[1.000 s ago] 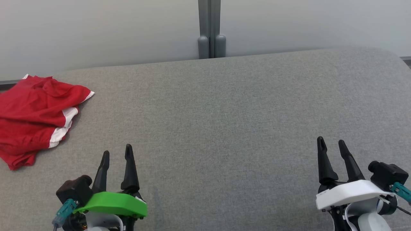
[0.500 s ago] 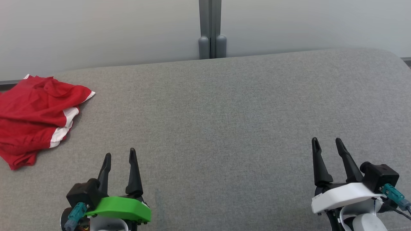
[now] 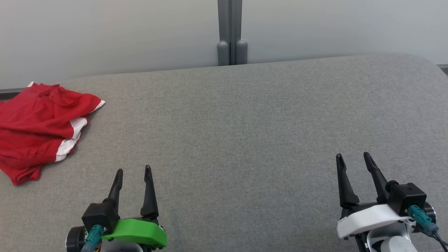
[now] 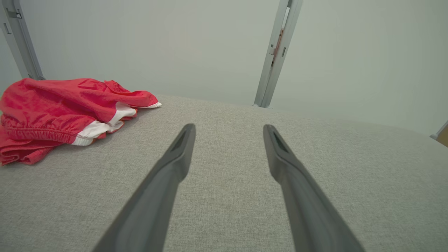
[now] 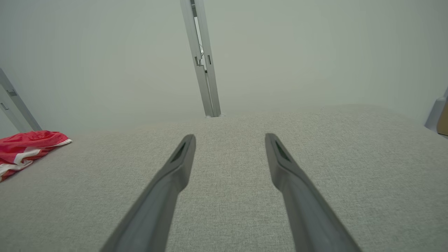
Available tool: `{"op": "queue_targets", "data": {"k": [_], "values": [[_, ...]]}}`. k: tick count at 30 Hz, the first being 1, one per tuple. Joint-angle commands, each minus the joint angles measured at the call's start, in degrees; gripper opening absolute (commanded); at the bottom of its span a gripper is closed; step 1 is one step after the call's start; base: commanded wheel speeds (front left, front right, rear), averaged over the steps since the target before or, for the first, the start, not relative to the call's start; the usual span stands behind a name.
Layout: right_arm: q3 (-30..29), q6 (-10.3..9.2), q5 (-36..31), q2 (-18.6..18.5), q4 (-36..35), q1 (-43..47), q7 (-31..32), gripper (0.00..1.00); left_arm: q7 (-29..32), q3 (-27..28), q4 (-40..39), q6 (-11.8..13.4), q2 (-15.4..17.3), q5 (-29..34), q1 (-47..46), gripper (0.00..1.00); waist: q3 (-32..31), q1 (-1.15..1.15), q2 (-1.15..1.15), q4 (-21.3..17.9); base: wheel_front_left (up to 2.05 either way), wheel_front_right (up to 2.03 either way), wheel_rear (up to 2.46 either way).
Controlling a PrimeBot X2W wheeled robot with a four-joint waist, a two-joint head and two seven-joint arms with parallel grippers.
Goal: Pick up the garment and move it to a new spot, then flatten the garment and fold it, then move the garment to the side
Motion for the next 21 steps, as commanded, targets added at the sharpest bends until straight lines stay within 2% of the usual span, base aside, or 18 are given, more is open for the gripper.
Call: {"op": "queue_targets", "data": {"k": [1,21], "values": [[0.1,0.02,-1.3,-0.3,-0.4,0.5,-0.7,1.00,-0.5,-0.1,-0.1,0.2,0.4,1.2,0.6,1.00,0.0,0.00,0.00,0.0,0.00,0.00,0.00],[0.2,0.01,-6.8,-0.3,-0.9,1.6,-2.5,1.00,-2.3,-0.2,0.9,0.6,0.5,5.8,1.9,1.00,-0.7,0.00,0.00,0.3,0.00,0.00,0.00]]}}
